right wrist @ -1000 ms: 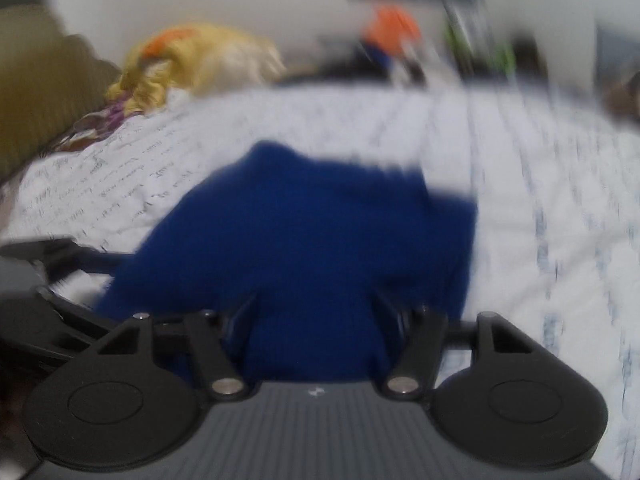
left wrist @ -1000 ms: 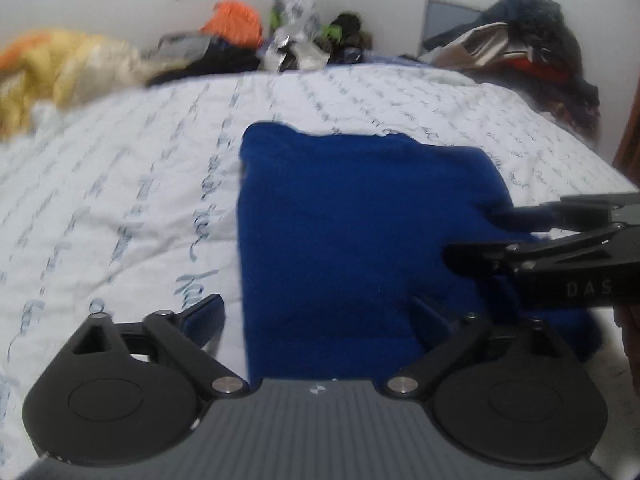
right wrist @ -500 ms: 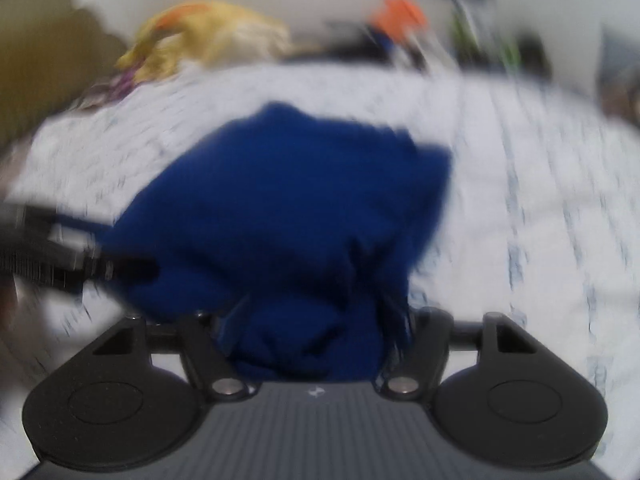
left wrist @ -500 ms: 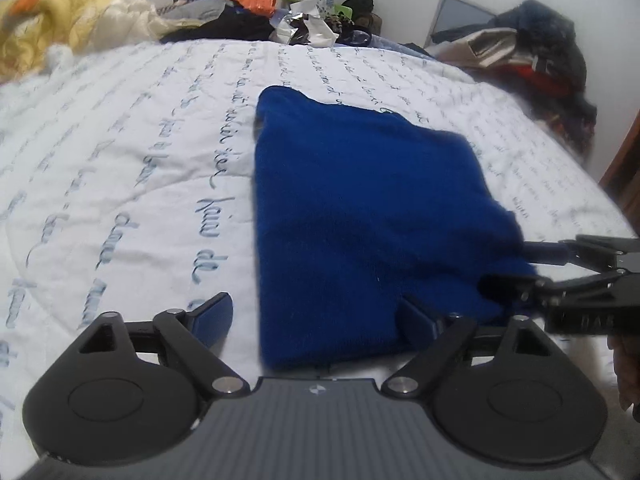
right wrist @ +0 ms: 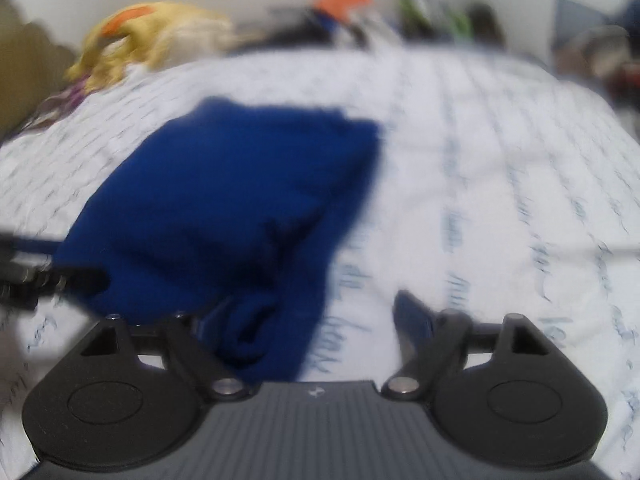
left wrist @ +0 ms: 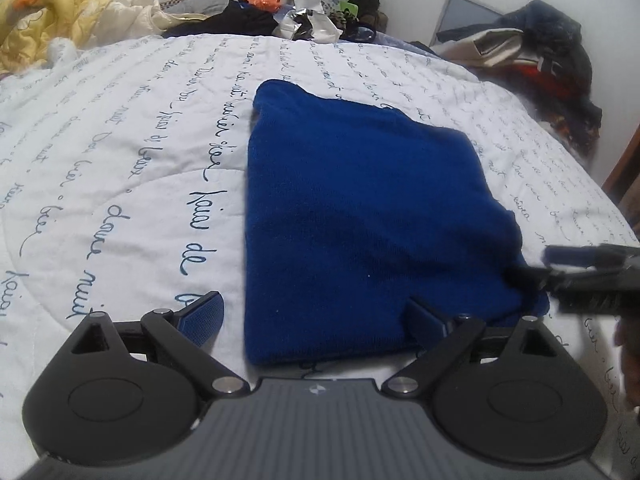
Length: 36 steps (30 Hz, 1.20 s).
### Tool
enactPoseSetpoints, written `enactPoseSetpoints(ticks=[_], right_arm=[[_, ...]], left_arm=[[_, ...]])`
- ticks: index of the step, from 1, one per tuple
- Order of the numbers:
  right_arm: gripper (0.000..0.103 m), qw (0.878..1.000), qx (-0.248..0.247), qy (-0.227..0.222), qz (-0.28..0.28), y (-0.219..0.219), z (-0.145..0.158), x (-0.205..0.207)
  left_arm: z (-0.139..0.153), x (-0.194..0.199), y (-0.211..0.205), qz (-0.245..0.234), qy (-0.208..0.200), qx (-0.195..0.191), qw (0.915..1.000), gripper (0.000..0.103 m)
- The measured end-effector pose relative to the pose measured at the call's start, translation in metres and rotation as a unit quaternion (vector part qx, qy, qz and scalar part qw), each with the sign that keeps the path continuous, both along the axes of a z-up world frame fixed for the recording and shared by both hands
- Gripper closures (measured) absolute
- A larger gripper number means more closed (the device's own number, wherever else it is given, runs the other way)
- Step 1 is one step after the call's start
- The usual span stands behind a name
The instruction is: Fold small clothes
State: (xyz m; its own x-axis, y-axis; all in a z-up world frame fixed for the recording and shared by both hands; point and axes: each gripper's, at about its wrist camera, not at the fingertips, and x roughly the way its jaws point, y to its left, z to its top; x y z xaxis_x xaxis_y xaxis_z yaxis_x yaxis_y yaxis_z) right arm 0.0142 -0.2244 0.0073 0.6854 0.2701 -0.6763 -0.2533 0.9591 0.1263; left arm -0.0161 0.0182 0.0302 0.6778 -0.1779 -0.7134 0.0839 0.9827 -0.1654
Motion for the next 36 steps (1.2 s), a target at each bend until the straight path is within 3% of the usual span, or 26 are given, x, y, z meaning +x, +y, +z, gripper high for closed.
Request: enactPoseSetpoints(ticks=[3,5,7,10,12,13,14,16,18,20,24,26,27,29,30,31,32,33,36], right_arm=[[0.016,0.999,0.018,-0.032,-0.029,0.002,0.02,-0.013],[0.016,0.997,0.042,-0.068,-0.014,0.013,0.035,-0.019],[0.016,0.996,0.047,-0.075,0.012,0.03,0.042,-0.013],[0.016,0.997,0.02,-0.06,0.041,0.057,0.035,0.012],[0.015,0.999,0.002,-0.027,0.045,0.068,0.019,0.029],[0.003,0.998,-0.02,-0.025,0.045,0.072,0.01,0.034],[0.0,0.997,-0.043,-0.04,0.055,0.074,0.001,0.033],[0.0,0.998,0.0,-0.026,0.051,0.055,-0.005,0.036],[0.0,0.999,0.003,0.012,0.042,0.045,-0.002,0.038],[0.0,0.997,0.061,0.028,0.031,0.027,0.007,0.041],[0.0,0.988,0.153,0.024,-0.025,-0.014,0.02,0.072],[0.0,0.986,0.155,0.043,-0.047,-0.023,0.017,0.102],[0.003,0.986,0.145,0.06,-0.053,-0.023,0.012,0.116],[0.02,0.987,0.135,0.074,-0.043,-0.018,0.003,0.133],[0.025,0.99,0.124,0.061,-0.034,-0.013,0.003,0.137],[0.064,0.992,0.113,0.053,-0.027,-0.01,0.004,0.139],[0.083,0.992,0.115,0.056,-0.011,-0.004,0.003,0.142],[0.084,0.99,0.126,0.056,-0.003,-0.002,0.004,0.145],[0.089,0.997,0.077,-0.007,0.026,0.017,0.015,0.14]], left_arm=[[-0.001,0.0,-0.002,0.002,-0.002,0.007,1.0,0.007],[-0.002,0.001,-0.005,0.001,-0.001,0.015,0.9999,0.005],[-0.002,0.001,-0.006,0.0,0.0,0.017,0.9999,0.004],[-0.002,0.001,-0.005,-0.001,-0.001,0.015,0.9999,0.004],[-0.002,0.001,-0.005,-0.001,-0.002,0.016,0.9999,0.004],[-0.002,0.001,-0.005,-0.002,-0.002,0.016,0.9999,0.004],[-0.002,0.001,-0.004,-0.003,-0.001,0.015,0.9999,0.005],[0.002,0.0,0.003,-0.002,0.005,0.0,1.0,0.012],[0.009,0.004,0.015,0.001,0.006,-0.028,0.9996,0.013],[0.018,0.019,0.028,0.012,-0.006,-0.039,0.9991,0.012],[0.022,0.081,0.045,0.032,0.003,-0.056,0.9979,0.01],[0.017,0.118,0.05,0.041,0.032,-0.075,0.9958,0.012],[0.014,0.134,0.051,0.037,0.04,-0.089,0.9945,0.012],[0.01,0.159,0.047,0.033,0.046,-0.09,0.9943,0.017],[0.01,0.167,0.041,0.023,0.037,-0.079,0.9959,0.026],[0.008,0.174,0.035,0.006,0.033,-0.07,0.997,0.053],[0.008,0.178,0.028,-0.008,0.022,-0.053,0.9983,0.069],[0.01,0.178,0.022,-0.016,0.009,-0.032,0.9993,0.085],[0.025,0.163,0.015,-0.015,-0.075,0.04,0.9963,0.086]])
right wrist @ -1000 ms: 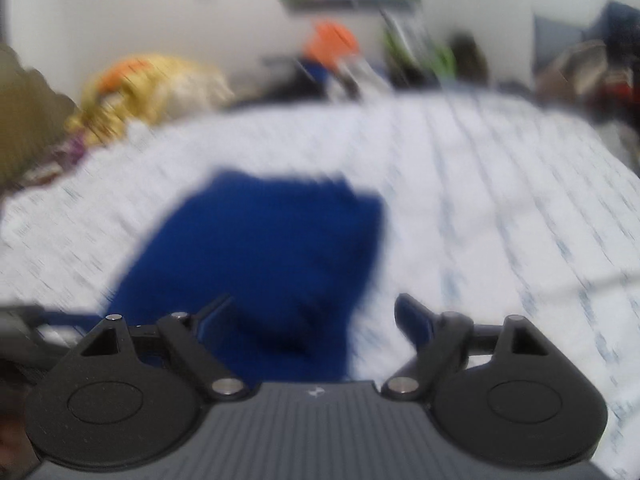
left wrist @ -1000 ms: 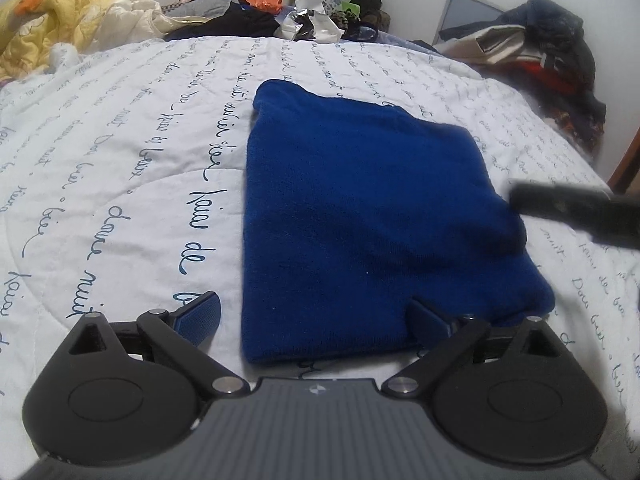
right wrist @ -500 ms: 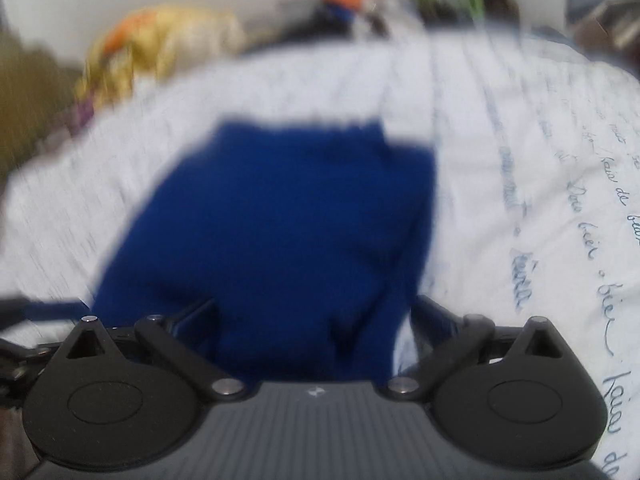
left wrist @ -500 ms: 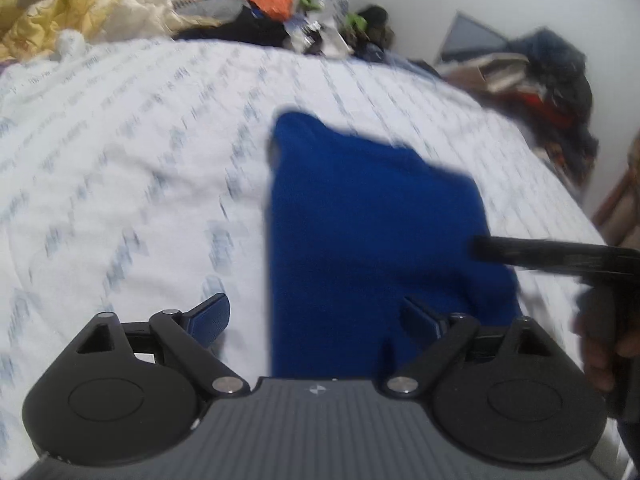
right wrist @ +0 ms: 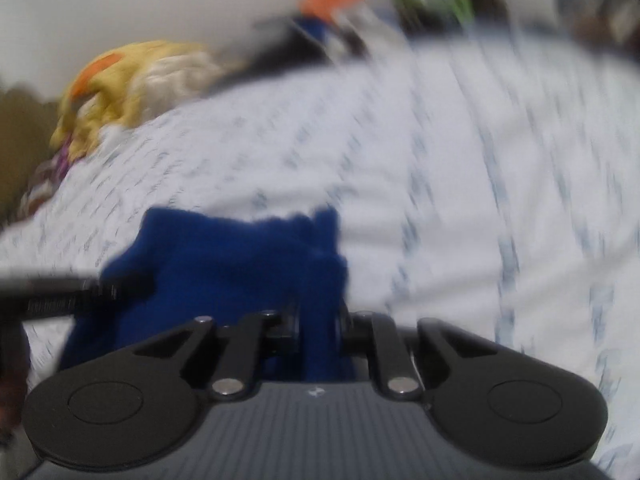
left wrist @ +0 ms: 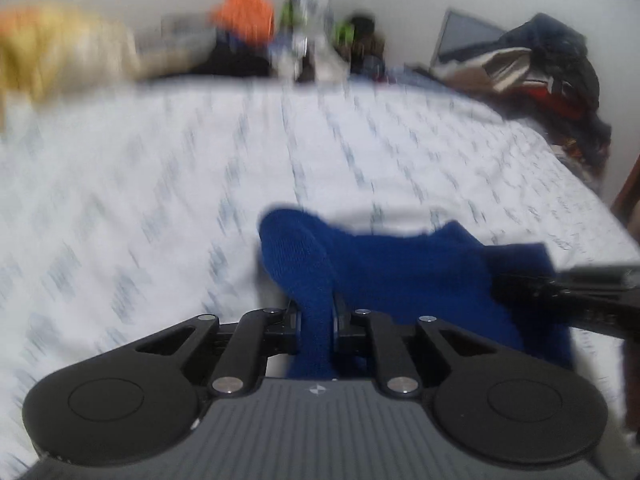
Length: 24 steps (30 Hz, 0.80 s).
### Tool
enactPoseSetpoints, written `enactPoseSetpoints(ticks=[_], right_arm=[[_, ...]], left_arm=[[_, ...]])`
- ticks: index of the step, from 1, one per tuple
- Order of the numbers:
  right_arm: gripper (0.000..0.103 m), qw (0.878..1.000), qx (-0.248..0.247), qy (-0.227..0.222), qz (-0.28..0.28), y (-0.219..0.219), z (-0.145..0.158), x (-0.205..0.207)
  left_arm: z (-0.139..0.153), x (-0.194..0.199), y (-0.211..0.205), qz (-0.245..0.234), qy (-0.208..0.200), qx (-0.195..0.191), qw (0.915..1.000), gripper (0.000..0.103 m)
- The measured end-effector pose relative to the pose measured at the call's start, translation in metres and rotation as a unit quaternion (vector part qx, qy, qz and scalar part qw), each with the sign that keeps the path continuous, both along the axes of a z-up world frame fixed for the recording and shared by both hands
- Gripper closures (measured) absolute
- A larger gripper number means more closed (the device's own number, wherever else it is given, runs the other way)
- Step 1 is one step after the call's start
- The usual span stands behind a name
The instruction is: Fold small clothes
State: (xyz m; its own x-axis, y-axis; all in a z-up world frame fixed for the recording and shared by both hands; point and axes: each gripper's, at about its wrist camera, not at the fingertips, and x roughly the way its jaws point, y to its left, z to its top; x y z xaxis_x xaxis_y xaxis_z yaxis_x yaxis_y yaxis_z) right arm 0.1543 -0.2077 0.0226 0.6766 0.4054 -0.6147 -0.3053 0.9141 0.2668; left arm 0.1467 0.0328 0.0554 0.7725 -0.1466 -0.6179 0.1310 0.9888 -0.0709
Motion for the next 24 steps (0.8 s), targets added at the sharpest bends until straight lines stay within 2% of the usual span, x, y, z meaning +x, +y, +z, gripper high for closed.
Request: enactPoseSetpoints(ticks=[2,3,4,5,6,7,8,9,10,12,13,16,18,20,21,22,23,24], right_arm=[[0.089,0.997,-0.021,-0.068,0.021,0.011,0.013,-0.01],[0.089,0.994,-0.032,-0.104,0.028,0.017,0.017,-0.016],[0.089,0.991,-0.032,-0.124,0.032,0.021,0.019,-0.018],[0.087,0.992,-0.027,-0.117,0.028,0.024,0.017,-0.013],[0.087,0.995,-0.023,-0.092,0.024,0.026,0.01,-0.003],[0.084,0.998,-0.024,-0.058,0.017,0.027,0.002,0.008],[0.075,0.999,-0.027,-0.025,0.007,0.027,-0.005,0.015],[0.072,1.0,-0.01,-0.021,-0.006,0.021,-0.003,0.013],[0.065,1.0,0.01,-0.018,-0.014,0.012,0.003,0.005],[0.046,0.999,0.044,-0.006,-0.022,-0.008,0.014,-0.02],[0.033,0.998,0.062,0.005,-0.026,-0.017,0.016,-0.033],[0.032,0.993,0.089,0.073,-0.002,-0.029,0.006,-0.067],[0.033,0.99,0.101,0.099,0.002,-0.03,-0.003,-0.083],[0.033,0.991,0.108,0.085,0.005,-0.026,-0.006,-0.097],[0.038,0.991,0.103,0.08,0.005,-0.021,-0.007,-0.099],[0.07,0.992,0.098,0.079,0.01,-0.015,-0.008,-0.1],[0.078,0.992,0.09,0.085,0.022,-0.006,-0.009,-0.096],[0.082,0.993,0.077,0.08,0.025,-0.003,-0.007,-0.096]], left_arm=[[0.01,-0.01,-0.003,-0.005,-0.058,0.045,0.9973,0.086],[0.01,-0.006,-0.003,-0.004,-0.056,0.063,0.9964,0.086],[0.006,0.003,0.0,0.0,-0.035,0.066,0.9972,0.086],[-0.001,0.009,0.005,0.002,-0.014,0.06,0.9981,0.085],[-0.007,0.011,0.008,-0.001,0.002,0.059,0.9983,0.082],[-0.01,0.007,0.012,0.007,0.012,0.058,0.9983,0.074],[-0.008,-0.003,0.018,0.011,0.012,0.043,0.9989,0.074],[-0.004,-0.017,0.027,0.016,0.01,0.022,0.9996,0.061],[-0.001,-0.032,0.036,0.018,0.015,-0.01,0.9997,0.041],[0.001,-0.062,0.05,0.011,0.035,-0.079,0.9962,0.028],[-0.001,-0.074,0.053,0.007,0.049,-0.106,0.9932,0.029],[-0.017,-0.1,0.056,0.004,0.112,-0.159,0.9808,0.036],[-0.021,-0.112,0.051,0.002,0.101,-0.165,0.9811,0.035],[-0.022,-0.112,0.044,0.006,0.096,-0.155,0.9833,0.041],[-0.023,-0.11,0.04,0.002,0.099,-0.146,0.9844,0.075],[-0.023,-0.107,0.036,0.003,0.103,-0.127,0.9865,0.083],[-0.021,-0.107,0.035,0.002,0.104,-0.121,0.9872,0.085],[-0.016,-0.111,0.035,0.0,0.1,-0.115,0.9883,0.091]])
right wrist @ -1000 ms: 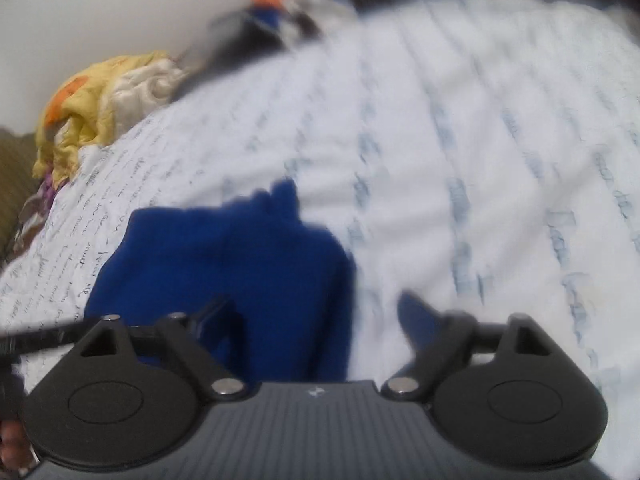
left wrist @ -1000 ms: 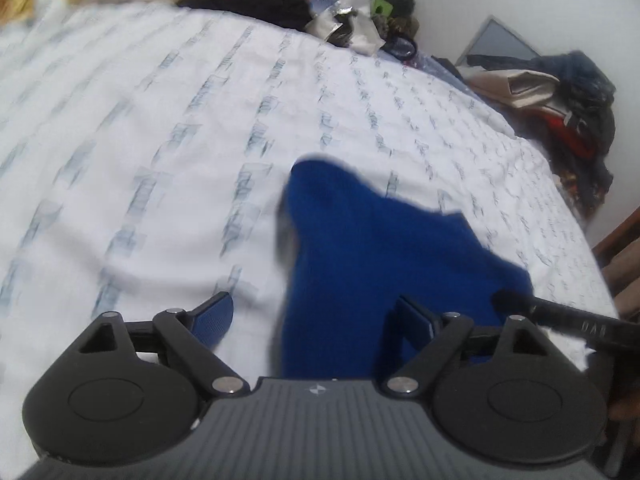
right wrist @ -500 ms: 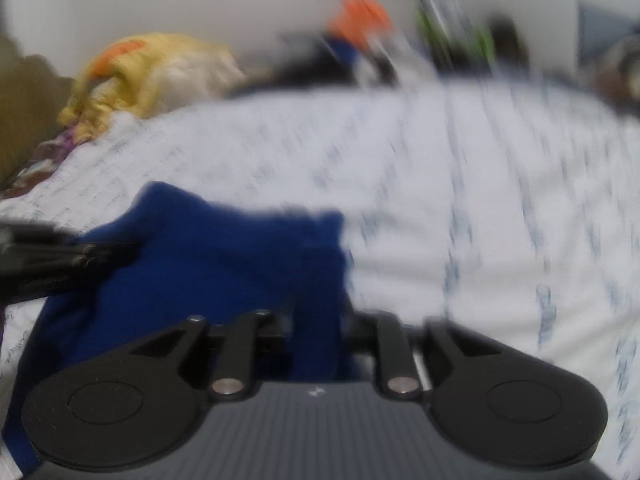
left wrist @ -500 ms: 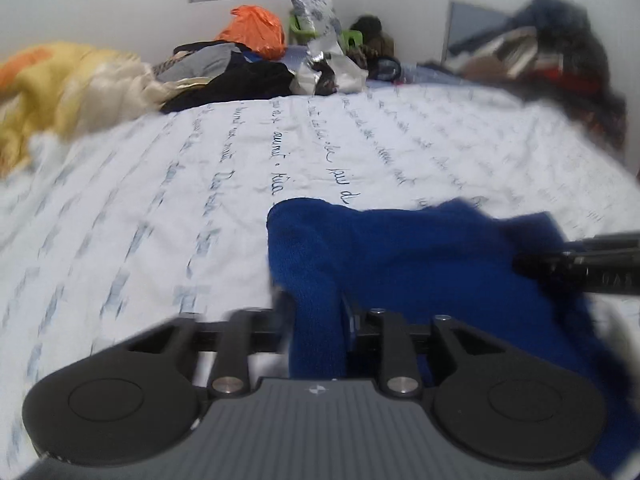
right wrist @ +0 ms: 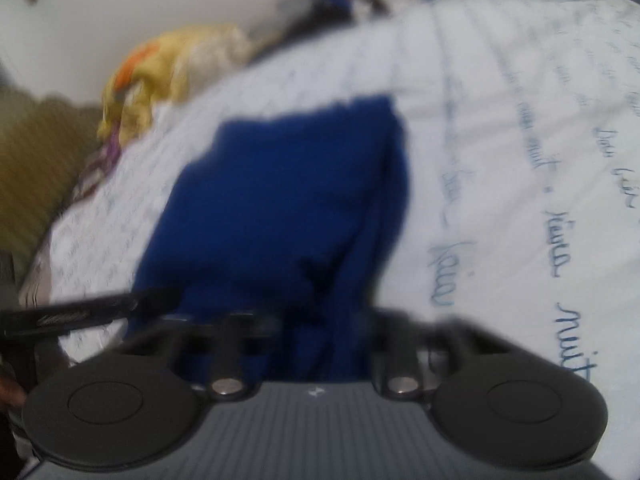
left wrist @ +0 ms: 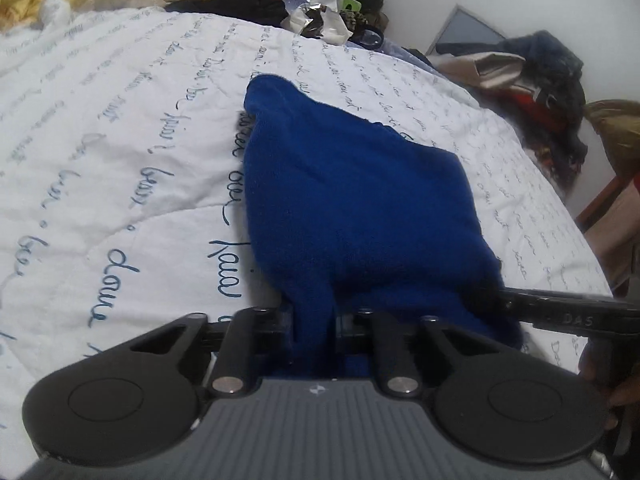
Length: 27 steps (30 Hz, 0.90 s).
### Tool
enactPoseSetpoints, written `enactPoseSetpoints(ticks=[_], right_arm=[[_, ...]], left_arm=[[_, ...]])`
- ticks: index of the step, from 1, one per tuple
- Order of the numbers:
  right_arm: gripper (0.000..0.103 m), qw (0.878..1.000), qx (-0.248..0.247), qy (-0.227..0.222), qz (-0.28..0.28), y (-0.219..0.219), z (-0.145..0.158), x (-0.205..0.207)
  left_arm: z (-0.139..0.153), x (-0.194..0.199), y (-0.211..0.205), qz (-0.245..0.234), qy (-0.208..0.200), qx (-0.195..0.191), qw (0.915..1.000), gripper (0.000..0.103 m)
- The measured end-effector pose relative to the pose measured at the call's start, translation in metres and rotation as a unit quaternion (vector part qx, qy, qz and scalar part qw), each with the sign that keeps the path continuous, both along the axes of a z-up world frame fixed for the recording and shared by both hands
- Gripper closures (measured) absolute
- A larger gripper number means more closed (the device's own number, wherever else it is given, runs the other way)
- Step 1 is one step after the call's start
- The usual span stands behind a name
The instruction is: Fold small clothes
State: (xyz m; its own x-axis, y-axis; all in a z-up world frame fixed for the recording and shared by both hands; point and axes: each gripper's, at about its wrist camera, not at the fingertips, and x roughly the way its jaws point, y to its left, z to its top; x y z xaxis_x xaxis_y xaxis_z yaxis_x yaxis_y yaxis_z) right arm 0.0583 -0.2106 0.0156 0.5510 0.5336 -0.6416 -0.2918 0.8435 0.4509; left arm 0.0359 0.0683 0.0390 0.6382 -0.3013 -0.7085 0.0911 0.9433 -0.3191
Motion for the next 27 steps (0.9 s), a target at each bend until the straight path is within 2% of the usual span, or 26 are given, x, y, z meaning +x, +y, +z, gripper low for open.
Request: enactPoseSetpoints(ticks=[1,3,5,6,7,8,9,11,12,13,14,16,18,21,22,23,27], right_arm=[[0.088,1.0,-0.011,0.0,0.007,0.002,0.002,0.0],[0.088,1.0,-0.014,-0.013,0.021,0.0,0.012,-0.013],[0.088,0.999,-0.02,-0.016,0.028,-0.004,0.013,-0.027],[0.088,0.999,-0.035,-0.013,0.031,-0.002,0.007,-0.03],[0.081,0.998,-0.043,-0.018,0.029,0.001,0.0,-0.031],[0.076,0.999,-0.035,-0.033,0.026,0.0,-0.001,-0.032],[0.074,0.999,-0.036,-0.024,0.023,0.0,0.002,-0.029],[0.065,0.999,-0.029,-0.025,0.002,-0.006,0.02,-0.022],[0.059,0.999,-0.017,-0.046,-0.007,-0.01,0.03,-0.019],[0.043,0.997,-0.01,-0.071,-0.017,-0.011,0.041,-0.014],[0.034,0.996,-0.011,-0.09,-0.025,-0.01,0.049,-0.008],[0.034,0.994,-0.016,-0.102,-0.02,0.003,0.06,0.017],[0.035,0.996,-0.022,-0.082,-0.003,0.022,0.058,0.05],[0.036,0.998,-0.064,-0.028,0.012,0.048,0.033,0.1],[0.036,0.996,-0.085,-0.031,0.013,0.053,0.023,0.107],[0.036,0.993,-0.098,-0.06,0.017,0.055,0.021,0.109],[0.036,0.993,-0.109,-0.053,0.0,0.056,0.02,0.127]], left_arm=[[0.007,-0.007,0.001,-0.003,-0.009,0.008,0.9999,0.091],[0.011,-0.019,0.003,-0.02,-0.014,0.019,0.9995,0.09],[-0.001,-0.025,0.002,-0.022,-0.013,0.052,0.9983,0.08],[-0.005,-0.026,0.002,-0.02,-0.021,0.064,0.9976,0.069],[-0.003,-0.029,0.001,-0.014,-0.032,0.072,0.9968,0.063],[0.003,-0.031,0.0,-0.01,-0.042,0.076,0.9962,0.063],[0.012,-0.035,-0.002,-0.009,-0.061,0.075,0.9953,0.062],[0.031,-0.044,-0.01,-0.033,-0.116,0.07,0.9902,0.047],[0.036,-0.045,-0.017,-0.047,-0.137,0.069,0.987,0.027],[0.037,-0.044,-0.025,-0.059,-0.149,0.071,0.9845,0.013],[0.034,-0.04,-0.034,-0.069,-0.15,0.074,0.9835,0.012],[0.018,-0.024,-0.047,-0.086,-0.119,0.077,0.9861,0.018],[-0.003,-0.011,-0.055,-0.088,-0.093,0.09,0.9877,0.019],[-0.017,-0.018,-0.069,-0.117,-0.131,0.14,0.9746,0.01],[-0.019,-0.021,-0.072,-0.125,-0.137,0.154,0.9706,0.008],[-0.022,-0.023,-0.071,-0.13,-0.143,0.157,0.9684,0.008],[-0.022,-0.016,-0.066,-0.134,-0.141,0.142,0.9706,0.006]])
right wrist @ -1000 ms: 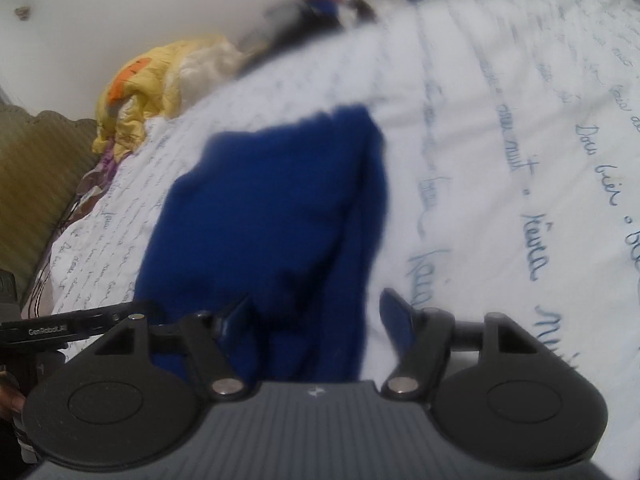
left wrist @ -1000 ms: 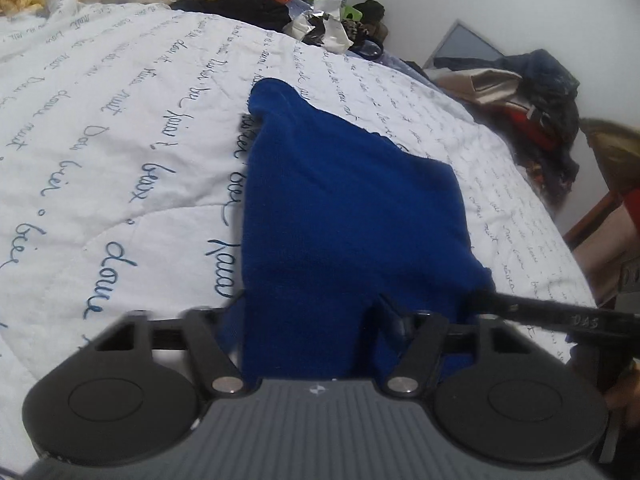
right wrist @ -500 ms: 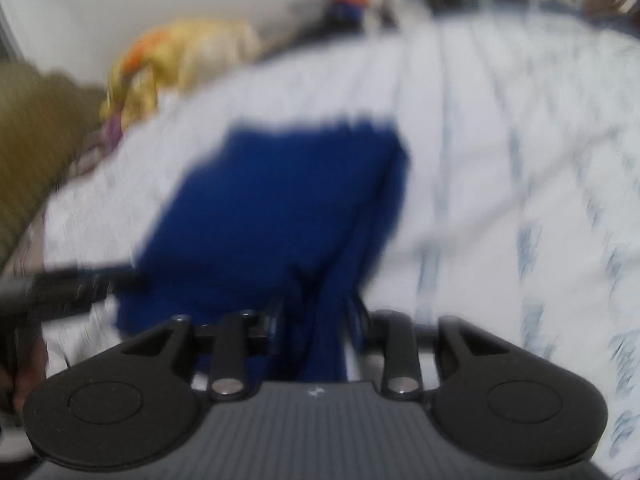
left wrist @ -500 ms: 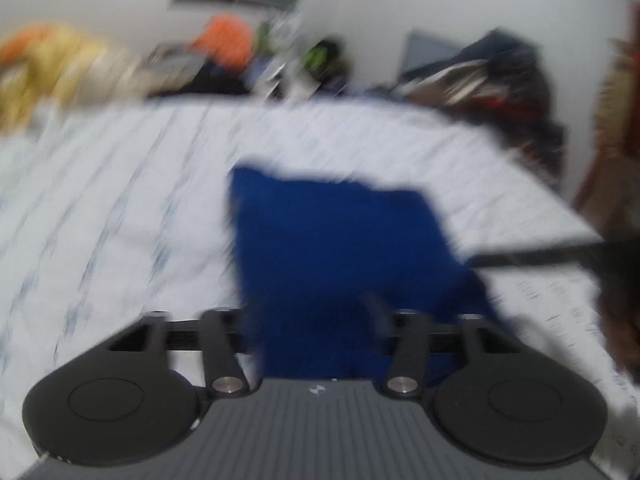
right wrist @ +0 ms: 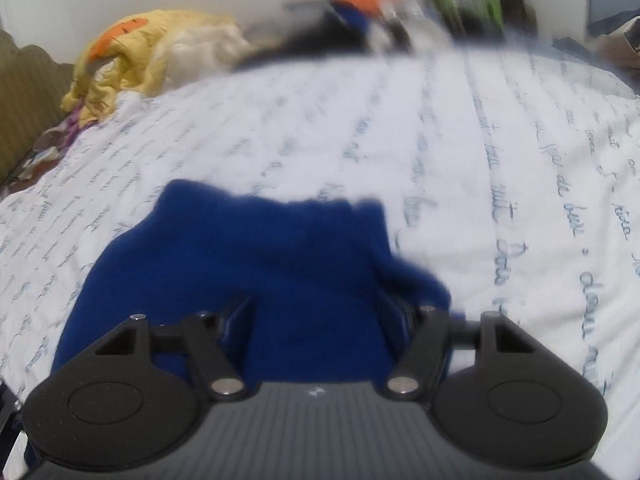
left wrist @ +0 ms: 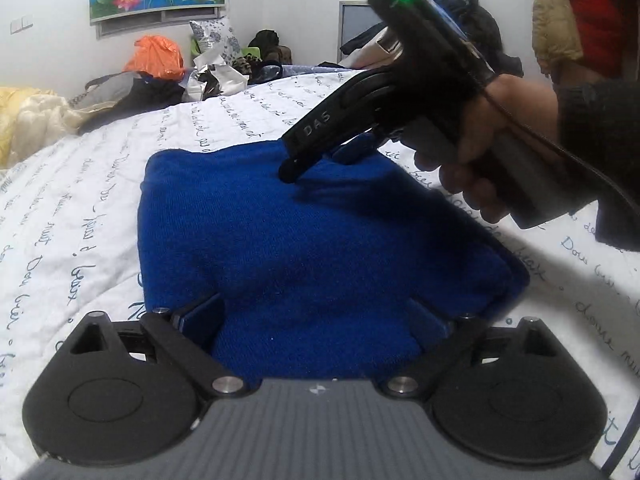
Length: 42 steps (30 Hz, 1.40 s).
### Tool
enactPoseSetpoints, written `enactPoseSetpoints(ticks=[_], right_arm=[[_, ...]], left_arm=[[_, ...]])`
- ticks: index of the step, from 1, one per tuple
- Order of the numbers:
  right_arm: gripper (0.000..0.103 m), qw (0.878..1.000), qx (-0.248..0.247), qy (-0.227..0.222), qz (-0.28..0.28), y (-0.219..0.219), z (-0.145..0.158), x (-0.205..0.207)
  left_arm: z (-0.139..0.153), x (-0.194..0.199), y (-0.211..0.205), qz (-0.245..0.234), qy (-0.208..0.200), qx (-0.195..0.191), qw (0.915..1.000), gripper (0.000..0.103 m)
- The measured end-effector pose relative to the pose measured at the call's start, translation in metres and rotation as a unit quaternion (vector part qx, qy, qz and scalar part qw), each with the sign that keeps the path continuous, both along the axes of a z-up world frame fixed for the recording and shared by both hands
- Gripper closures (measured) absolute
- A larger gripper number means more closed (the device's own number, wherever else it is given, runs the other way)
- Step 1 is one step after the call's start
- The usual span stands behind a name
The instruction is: Fold small clothes
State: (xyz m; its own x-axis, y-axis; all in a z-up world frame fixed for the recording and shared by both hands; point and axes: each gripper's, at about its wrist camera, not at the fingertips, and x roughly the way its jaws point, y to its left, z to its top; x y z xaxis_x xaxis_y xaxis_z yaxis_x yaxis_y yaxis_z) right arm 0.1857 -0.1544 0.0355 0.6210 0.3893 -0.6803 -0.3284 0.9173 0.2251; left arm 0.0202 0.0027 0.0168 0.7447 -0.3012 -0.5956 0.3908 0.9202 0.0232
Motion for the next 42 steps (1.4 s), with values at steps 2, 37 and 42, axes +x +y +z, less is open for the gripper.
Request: enactPoseSetpoints(ticks=[2,37,42], right_arm=[[0.035,1.0,-0.023,-0.002,0.0,0.008,0.001,0.002],[0.017,0.994,-0.031,-0.106,0.0,-0.001,0.017,-0.165],[0.009,0.997,-0.045,-0.055,-0.017,-0.003,-0.014,-0.174]], left_arm=[[-0.001,-0.004,0.001,0.001,0.0,-0.002,1.0,0.005],[0.022,-0.067,0.047,0.147,0.059,-0.08,0.984,0.0],[0.015,-0.067,0.038,0.162,0.085,-0.039,0.9823,0.003]])
